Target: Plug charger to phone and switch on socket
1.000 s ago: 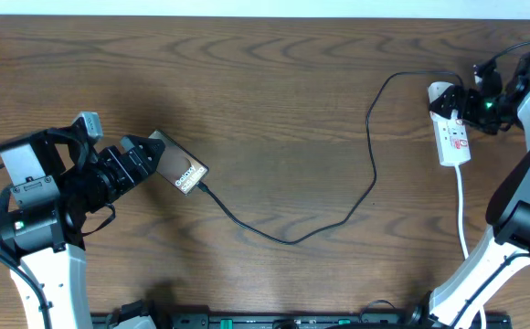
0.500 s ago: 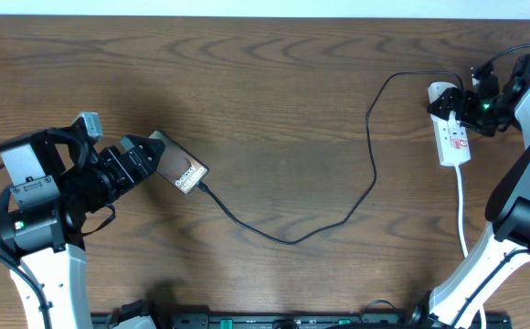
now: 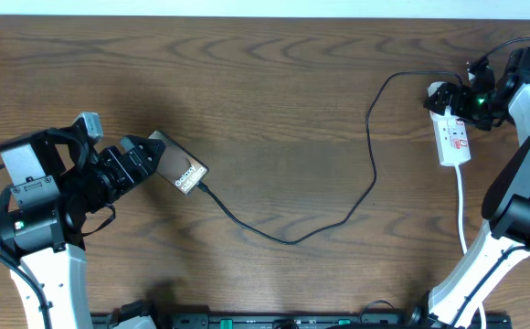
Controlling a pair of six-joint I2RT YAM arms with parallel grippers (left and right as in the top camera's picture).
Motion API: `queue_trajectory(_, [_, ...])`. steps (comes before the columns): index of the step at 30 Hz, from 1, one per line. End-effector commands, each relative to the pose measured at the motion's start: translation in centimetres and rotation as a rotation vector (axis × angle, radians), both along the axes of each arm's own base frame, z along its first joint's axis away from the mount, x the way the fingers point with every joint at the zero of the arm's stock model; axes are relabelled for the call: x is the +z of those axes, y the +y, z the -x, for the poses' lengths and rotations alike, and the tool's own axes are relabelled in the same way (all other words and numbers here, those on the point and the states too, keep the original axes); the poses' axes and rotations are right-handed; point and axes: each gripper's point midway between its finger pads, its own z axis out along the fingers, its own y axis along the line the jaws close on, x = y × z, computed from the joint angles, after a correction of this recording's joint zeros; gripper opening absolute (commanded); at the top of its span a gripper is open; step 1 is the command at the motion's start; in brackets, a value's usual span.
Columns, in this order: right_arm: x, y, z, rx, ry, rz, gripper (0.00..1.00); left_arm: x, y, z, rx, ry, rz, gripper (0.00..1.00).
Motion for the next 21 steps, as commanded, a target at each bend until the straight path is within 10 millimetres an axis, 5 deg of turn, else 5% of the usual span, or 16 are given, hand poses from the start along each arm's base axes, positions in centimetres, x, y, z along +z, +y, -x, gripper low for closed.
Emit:
queue_trajectory(1, [-3.1, 3.0, 0.8, 0.026, 0.082, -0.104, 0.99, -0.2, 0.2, 0.1, -0.005, -0.003, -0.020, 0.86])
queue_trajectory(9, [-3.0, 4.3, 0.9, 0.049, 0.096, -0.115, 0.99, -0.2, 0.2, 0.1, -0.005, -0.002, -0.019, 0.86])
queue_trajectory(21, [1.1, 0.7, -0.1, -0.036, 0.104, -0.010, 0.99, -0.6, 0.3, 0.3, 0.005, 0.019, -0.029, 0.86])
